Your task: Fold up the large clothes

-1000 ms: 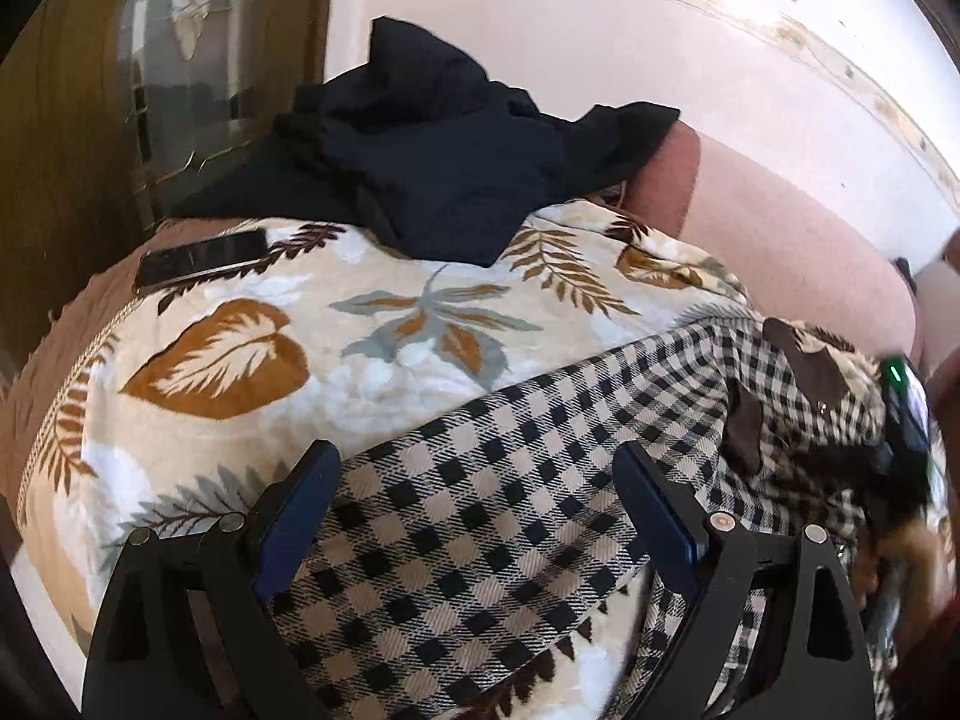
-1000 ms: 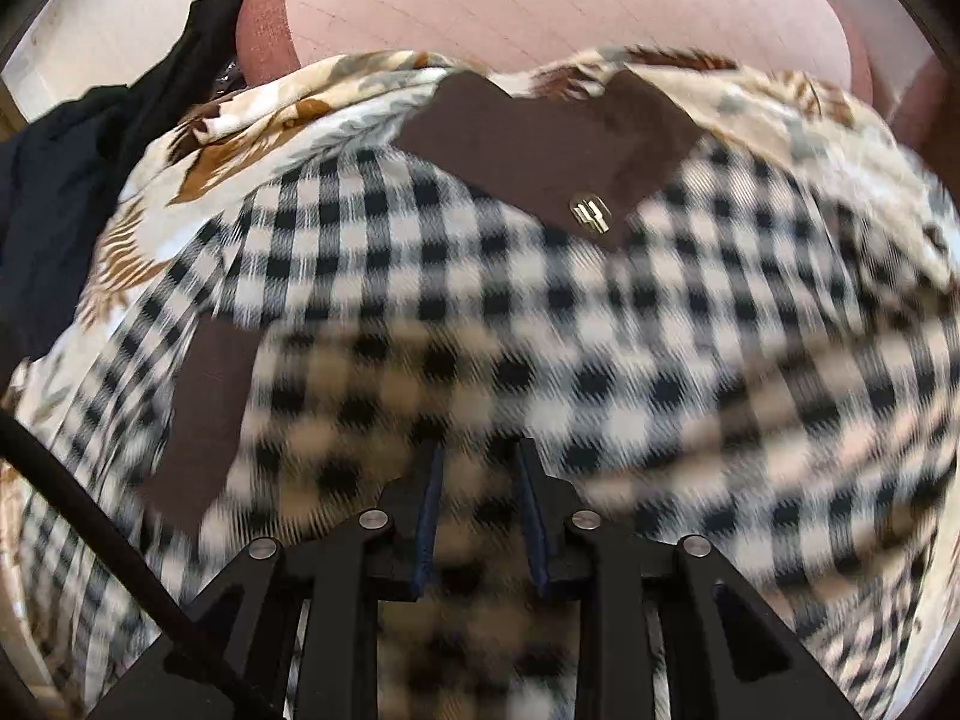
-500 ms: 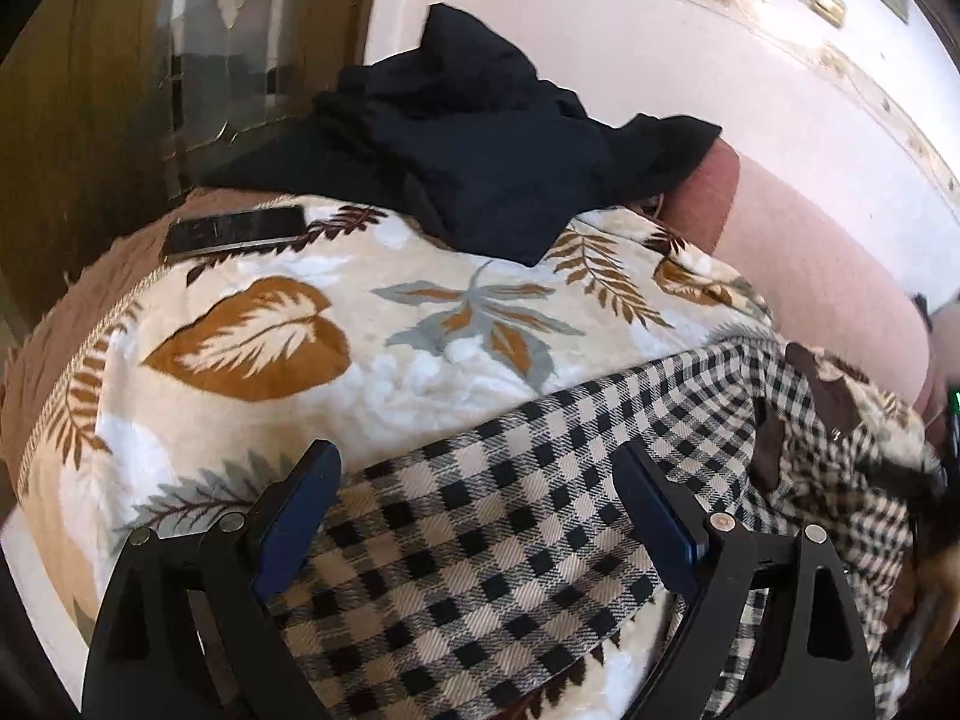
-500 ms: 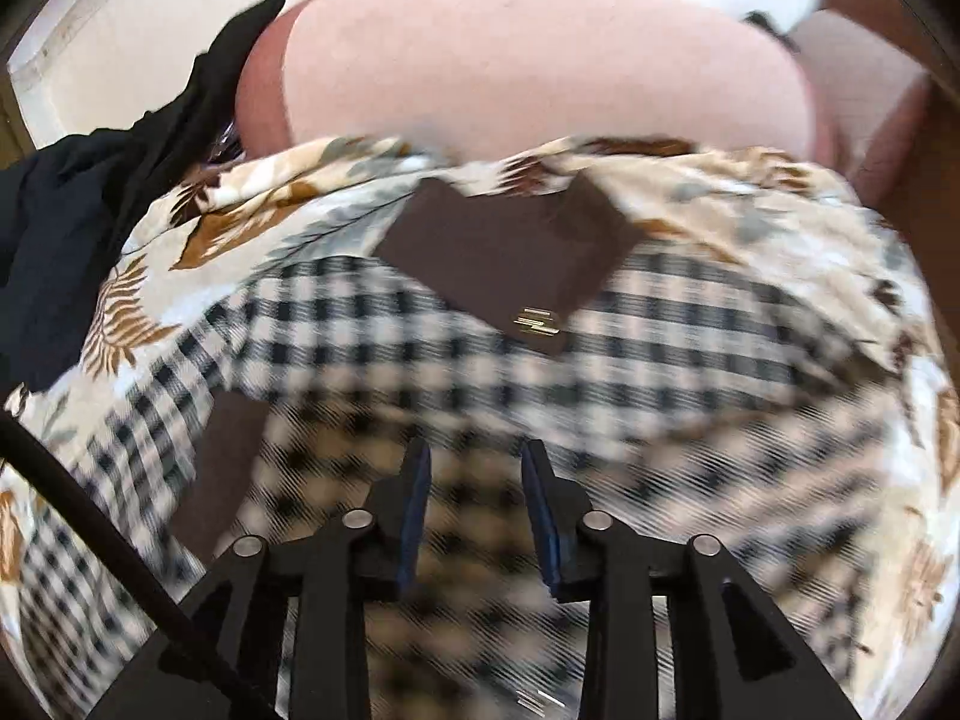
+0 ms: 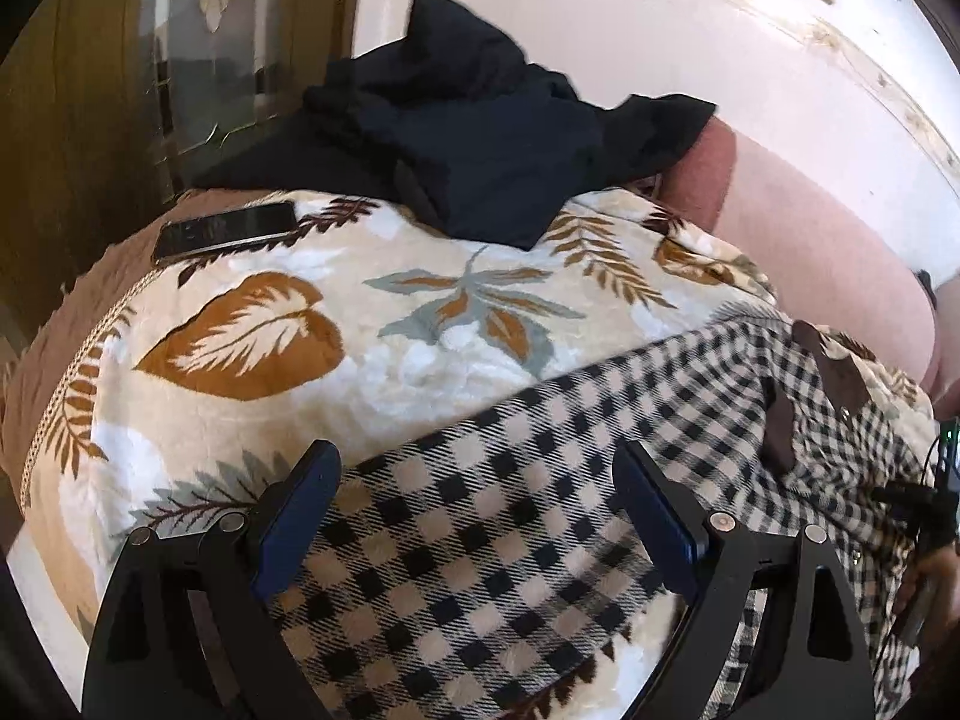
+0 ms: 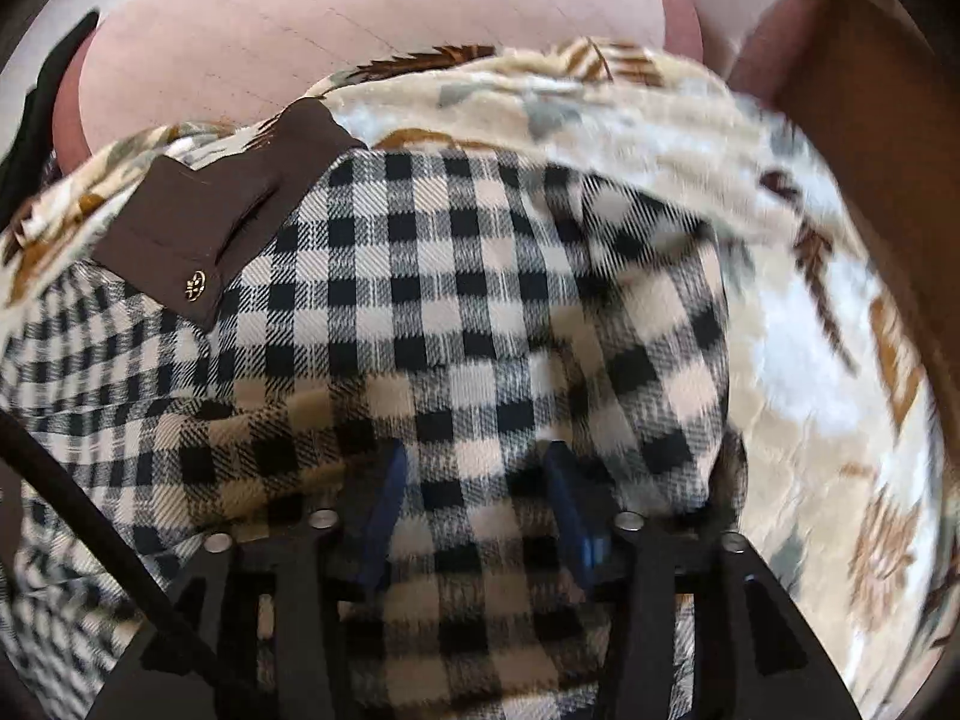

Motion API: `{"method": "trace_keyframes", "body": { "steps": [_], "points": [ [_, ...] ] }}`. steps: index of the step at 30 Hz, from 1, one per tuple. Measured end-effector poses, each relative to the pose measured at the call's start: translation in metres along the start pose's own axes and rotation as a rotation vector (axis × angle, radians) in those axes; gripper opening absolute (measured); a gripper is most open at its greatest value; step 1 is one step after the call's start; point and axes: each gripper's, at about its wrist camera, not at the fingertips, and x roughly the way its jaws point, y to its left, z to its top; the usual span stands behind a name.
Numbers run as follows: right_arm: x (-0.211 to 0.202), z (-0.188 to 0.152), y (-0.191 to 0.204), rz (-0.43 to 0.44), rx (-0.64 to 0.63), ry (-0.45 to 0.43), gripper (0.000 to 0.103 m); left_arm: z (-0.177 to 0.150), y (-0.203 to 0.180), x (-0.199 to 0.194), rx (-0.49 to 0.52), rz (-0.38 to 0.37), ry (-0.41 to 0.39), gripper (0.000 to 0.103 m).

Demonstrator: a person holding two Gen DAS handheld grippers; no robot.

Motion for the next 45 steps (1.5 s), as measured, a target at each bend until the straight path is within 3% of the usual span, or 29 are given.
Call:
{"method": "trace_keyframes", "body": {
  "steps": [3, 8, 12, 16, 20, 23, 24, 25, 26, 27, 30, 32, 34, 35, 37, 43, 44, 45],
  "points": [
    [-0.022, -0.003, 0.01, 0.007, -0.02, -0.057, 0.052, 0.007, 0.023, 0.0, -0.064, 0.037, -0.003, 0.092],
    [-0.089, -0.048, 0.063, 0.273, -0.142, -0.135, 0.053, 0.01, 0.073, 0.003, -0.159, 0.142, 0.016, 0.092],
    [-0.141, -0.113, 0.137, 0.471, -0.4, -0.148, 0.053, 0.005, 0.118, 0.012, -0.253, 0.161, 0.082, 0.092],
    [-0.187, -0.19, 0.199, 0.584, -0.654, -0.179, 0.054, 0.0, 0.153, 0.015, -0.364, 0.101, 0.124, 0.091],
    [-0.216, -0.252, 0.245, 0.651, -0.841, -0.201, 0.054, -0.011, 0.167, 0.03, -0.441, -0.141, 0.224, 0.09],
    [-0.23, -0.282, 0.265, 0.663, -0.935, -0.237, 0.054, -0.011, 0.166, 0.027, -0.426, -0.21, 0.228, 0.07],
    [-0.233, -0.29, 0.269, 0.663, -0.96, -0.245, 0.054, -0.012, 0.162, 0.031, -0.425, -0.264, 0.26, 0.054],
    [-0.235, -0.298, 0.272, 0.663, -0.983, -0.25, 0.054, -0.014, 0.158, 0.035, -0.418, -0.305, 0.291, 0.021],
    [-0.235, -0.304, 0.275, 0.662, -1.0, -0.253, 0.054, -0.016, 0.154, 0.039, -0.401, -0.332, 0.321, 0.005],
    [-0.237, -0.312, 0.279, 0.662, -1.023, -0.254, 0.054, -0.016, 0.148, 0.043, -0.379, -0.337, 0.347, 0.002],
    [-0.239, -0.332, 0.289, 0.661, -1.068, -0.255, 0.054, -0.012, 0.153, 0.034, -0.398, -0.253, 0.293, 0.002],
    [-0.24, -0.342, 0.298, 0.663, -1.092, -0.258, 0.054, -0.007, 0.166, 0.021, -0.424, -0.096, 0.214, 0.003],
    [-0.239, -0.355, 0.311, 0.644, -1.13, -0.283, 0.054, -0.006, 0.178, 0.013, -0.449, -0.016, 0.17, 0.006],
    [-0.24, -0.361, 0.315, 0.64, -1.144, -0.294, 0.054, -0.006, 0.184, 0.009, -0.461, 0.006, 0.156, 0.009],
    [-0.241, -0.37, 0.326, 0.626, -1.172, -0.321, 0.054, -0.005, 0.196, 0.003, -0.489, 0.047, 0.123, 0.033],
    [-0.242, -0.387, 0.356, 0.592, -1.242, -0.405, 0.056, -0.003, 0.217, -0.014, -0.573, 0.09, 0.048, 0.038],
    [-0.242, -0.388, 0.36, 0.591, -1.244, -0.414, 0.044, -0.003, 0.22, -0.015, -0.582, 0.095, 0.042, 0.039],
    [-0.242, -0.386, 0.363, 0.599, -1.235, -0.394, 0.018, -0.004, 0.221, -0.018, -0.59, 0.102, 0.038, 0.039]
  ]
}}
